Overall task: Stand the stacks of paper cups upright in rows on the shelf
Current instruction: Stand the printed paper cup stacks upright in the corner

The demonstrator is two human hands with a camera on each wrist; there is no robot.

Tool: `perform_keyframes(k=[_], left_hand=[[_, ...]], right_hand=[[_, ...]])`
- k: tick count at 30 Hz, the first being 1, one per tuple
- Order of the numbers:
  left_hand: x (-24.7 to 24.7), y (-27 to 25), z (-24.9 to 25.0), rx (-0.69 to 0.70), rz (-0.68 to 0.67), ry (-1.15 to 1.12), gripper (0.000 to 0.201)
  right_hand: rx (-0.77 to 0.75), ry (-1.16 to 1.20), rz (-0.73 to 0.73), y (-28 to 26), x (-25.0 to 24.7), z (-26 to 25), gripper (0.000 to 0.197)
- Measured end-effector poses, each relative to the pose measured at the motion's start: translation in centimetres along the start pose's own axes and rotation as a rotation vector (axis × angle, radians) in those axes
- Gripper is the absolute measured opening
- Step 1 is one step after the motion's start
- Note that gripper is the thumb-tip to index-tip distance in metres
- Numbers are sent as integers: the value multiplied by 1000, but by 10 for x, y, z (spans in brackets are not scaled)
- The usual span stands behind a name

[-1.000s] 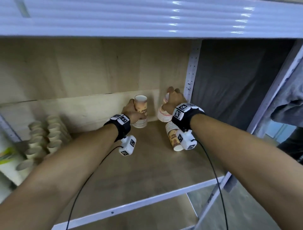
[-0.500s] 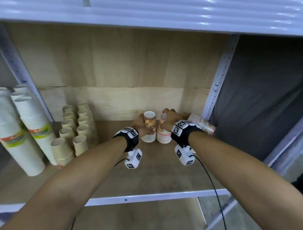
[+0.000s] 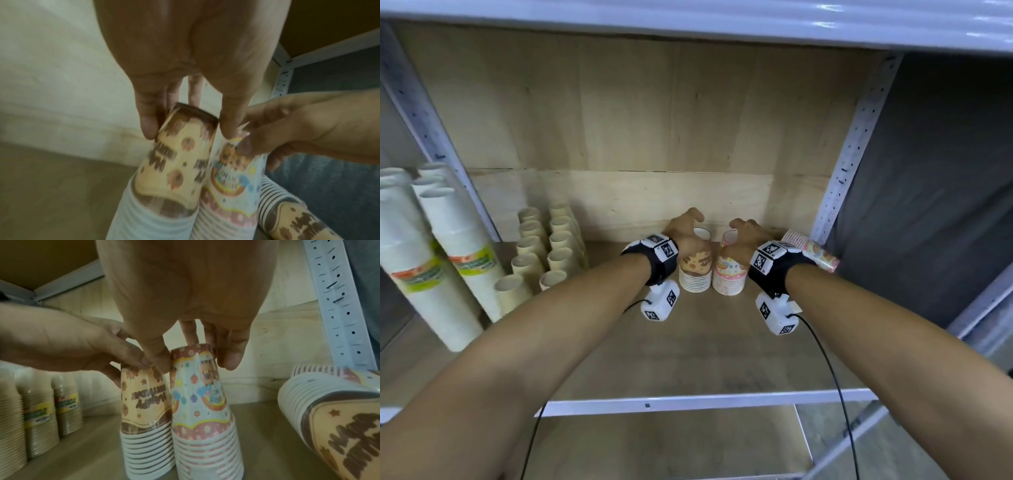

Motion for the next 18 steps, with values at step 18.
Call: perform_keyframes(k=[18], left_hand=[[-60, 0, 36, 16, -482, 739, 47]], right_hand=[[-113, -99, -28, -5, -4, -69, 39]])
Point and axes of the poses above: each hand's wrist, its own y-axis towards the middle knuckle, its own x-axis out of the palm, z = x × y, the point moved 2 cm from there along y, towards the middle knuckle, and after that the axes turned 12 degrees about x, right-handed, at the moved point
